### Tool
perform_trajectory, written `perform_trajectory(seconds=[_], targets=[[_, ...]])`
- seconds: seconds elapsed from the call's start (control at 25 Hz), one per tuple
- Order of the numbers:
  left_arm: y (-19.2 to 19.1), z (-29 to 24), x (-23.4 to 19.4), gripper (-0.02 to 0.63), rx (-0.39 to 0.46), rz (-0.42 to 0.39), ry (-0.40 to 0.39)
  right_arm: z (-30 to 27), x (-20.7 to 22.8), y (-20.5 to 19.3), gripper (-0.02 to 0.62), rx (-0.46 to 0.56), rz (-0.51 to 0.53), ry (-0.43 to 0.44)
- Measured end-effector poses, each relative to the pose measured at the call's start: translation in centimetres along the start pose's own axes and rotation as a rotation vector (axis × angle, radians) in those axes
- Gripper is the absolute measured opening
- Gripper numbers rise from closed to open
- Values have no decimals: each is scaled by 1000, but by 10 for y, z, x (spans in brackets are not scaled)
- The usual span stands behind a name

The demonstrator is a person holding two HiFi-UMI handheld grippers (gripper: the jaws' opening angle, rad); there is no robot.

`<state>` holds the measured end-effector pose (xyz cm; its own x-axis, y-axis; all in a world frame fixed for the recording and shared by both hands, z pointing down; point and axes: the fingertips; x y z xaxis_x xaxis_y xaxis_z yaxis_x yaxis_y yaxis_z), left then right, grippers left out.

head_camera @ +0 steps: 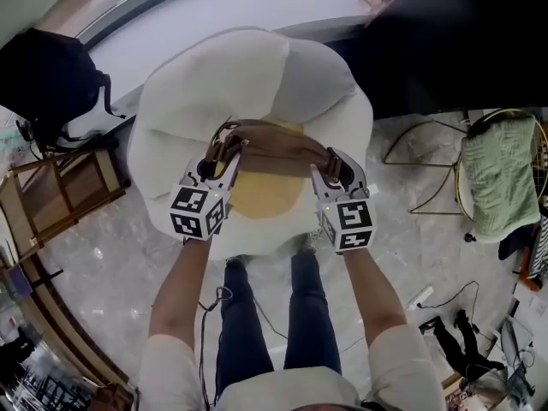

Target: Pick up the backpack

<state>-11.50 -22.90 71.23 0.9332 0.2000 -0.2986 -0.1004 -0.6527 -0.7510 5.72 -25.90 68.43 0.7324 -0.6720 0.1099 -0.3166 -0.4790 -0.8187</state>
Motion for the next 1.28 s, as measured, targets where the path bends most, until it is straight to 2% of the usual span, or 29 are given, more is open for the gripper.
perform_trajectory(seconds=[0.48, 0.64, 0.88, 1.28], targets=[[66, 62, 31, 138, 61, -8, 7, 61, -16, 76, 173, 61, 37, -8], [77, 88, 47, 138, 75, -3, 10, 90, -26, 91, 173, 72, 43, -9], [116, 120, 61, 138, 109, -34, 9, 119, -33, 131, 173, 116, 46, -22], [158, 167, 84, 138, 150, -46, 13, 164, -46, 178, 173, 168, 59, -28]])
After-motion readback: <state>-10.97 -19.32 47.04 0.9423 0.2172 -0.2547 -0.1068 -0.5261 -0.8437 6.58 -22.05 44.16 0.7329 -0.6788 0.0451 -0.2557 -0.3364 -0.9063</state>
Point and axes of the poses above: the fingertips, and each gripper's own axes: z backward along the fingers, x to its right, y out of its top, and after that the axes turned 4 degrees about y, right-handed
